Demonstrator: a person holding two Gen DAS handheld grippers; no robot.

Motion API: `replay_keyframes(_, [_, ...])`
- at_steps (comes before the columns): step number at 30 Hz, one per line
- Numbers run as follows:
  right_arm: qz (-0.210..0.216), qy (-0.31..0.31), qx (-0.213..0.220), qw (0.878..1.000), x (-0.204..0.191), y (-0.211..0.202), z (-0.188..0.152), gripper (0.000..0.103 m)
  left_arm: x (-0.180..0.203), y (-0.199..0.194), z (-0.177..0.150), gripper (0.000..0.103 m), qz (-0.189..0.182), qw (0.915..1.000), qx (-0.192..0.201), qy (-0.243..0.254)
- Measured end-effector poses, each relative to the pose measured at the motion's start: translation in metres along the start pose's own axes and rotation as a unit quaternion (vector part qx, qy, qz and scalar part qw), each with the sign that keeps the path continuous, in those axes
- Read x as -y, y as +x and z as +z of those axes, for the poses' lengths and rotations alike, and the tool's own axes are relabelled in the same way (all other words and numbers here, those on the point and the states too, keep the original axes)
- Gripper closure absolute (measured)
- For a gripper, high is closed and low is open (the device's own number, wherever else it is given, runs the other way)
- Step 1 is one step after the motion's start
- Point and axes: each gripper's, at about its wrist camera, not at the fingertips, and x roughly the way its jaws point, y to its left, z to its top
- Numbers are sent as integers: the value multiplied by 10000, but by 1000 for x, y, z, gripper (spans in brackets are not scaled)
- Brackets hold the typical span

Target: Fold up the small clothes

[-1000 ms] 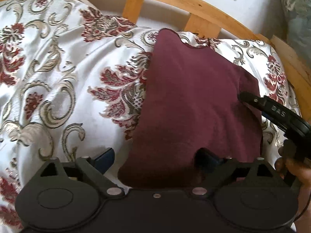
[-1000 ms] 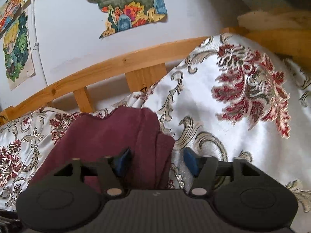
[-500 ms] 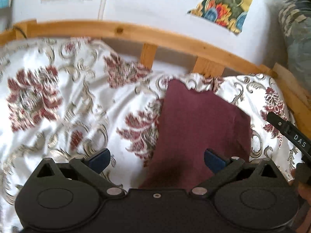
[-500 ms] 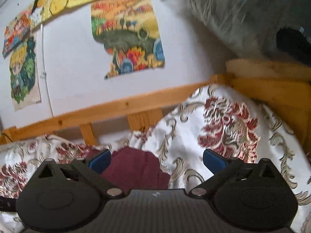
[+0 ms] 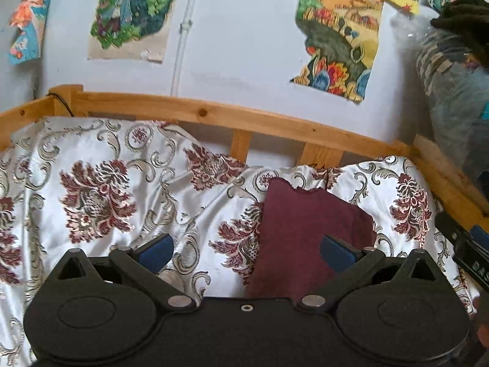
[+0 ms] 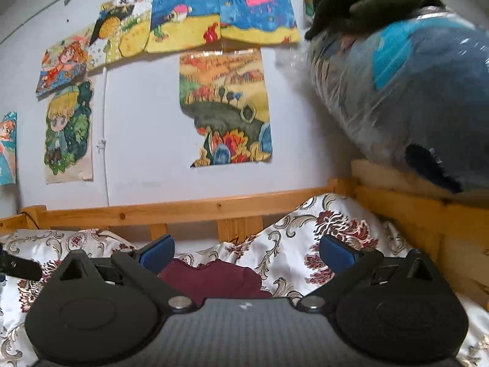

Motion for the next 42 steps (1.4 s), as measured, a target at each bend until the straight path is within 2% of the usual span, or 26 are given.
replay_keyframes(14, [-350, 118, 326, 9988, -26, -108, -20, 0, -22, -67, -33, 1, 92, 9995, 222, 204])
replay_keyframes(21, [-554, 144, 449, 9973, -43, -148, -29, 0, -45, -94, -62, 1, 128, 9996, 200, 150])
replay_keyframes(26, [-719, 33, 471, 9963, -60, -170, -32, 0, -61, -109, -75, 1, 163, 9988, 348, 298])
replay_keyframes(29, [-779, -66, 369, 9963, -73, -180, -35, 0, -71, -114, -79, 1, 156, 9985, 433, 309])
replay_keyframes(33, [-719, -195, 107, 9972, -90, -189, -46, 0, -84, -111, -92, 1, -43, 9977, 613, 288])
replay_keyframes(38, [-656, -769, -141, 9948, -114, -185, -59, 0, -94, -95, -114, 1, -47, 9977, 522, 419])
replay_keyframes(42, [-690, -850, -421, 9931, -124, -176, -67, 0, -97, -86, -124, 1, 48, 9972, 445, 595])
